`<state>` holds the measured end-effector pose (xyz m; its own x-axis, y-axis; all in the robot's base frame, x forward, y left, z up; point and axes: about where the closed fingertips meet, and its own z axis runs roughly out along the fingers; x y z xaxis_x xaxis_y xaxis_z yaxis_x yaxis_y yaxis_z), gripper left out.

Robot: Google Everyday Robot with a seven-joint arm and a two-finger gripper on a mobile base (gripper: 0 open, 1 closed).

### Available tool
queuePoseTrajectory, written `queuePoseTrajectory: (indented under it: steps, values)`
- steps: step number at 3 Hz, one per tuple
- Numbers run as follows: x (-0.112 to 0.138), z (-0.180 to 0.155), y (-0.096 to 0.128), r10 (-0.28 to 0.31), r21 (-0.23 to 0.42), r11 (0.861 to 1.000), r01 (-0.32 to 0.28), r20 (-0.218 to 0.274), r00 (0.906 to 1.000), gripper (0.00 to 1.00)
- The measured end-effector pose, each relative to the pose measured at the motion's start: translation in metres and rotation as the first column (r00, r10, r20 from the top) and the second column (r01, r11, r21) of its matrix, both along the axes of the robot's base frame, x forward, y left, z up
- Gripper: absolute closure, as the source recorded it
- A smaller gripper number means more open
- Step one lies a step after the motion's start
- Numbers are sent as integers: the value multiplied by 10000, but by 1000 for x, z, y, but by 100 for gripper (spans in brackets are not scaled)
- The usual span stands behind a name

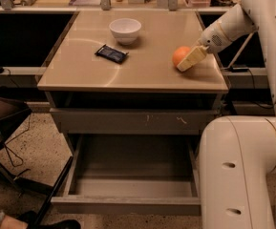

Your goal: Place orange into middle drawer

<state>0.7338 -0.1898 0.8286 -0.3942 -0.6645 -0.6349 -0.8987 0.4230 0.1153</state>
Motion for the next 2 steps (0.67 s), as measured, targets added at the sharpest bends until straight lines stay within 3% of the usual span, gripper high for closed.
queuePoseTrajectory:
  steps: [1,2]
  values:
    - [-7,18,-11,-315,-147,9994,317,122,9994,89]
    - [-40,58,-36,-721,33,9974,721,282,9970,100]
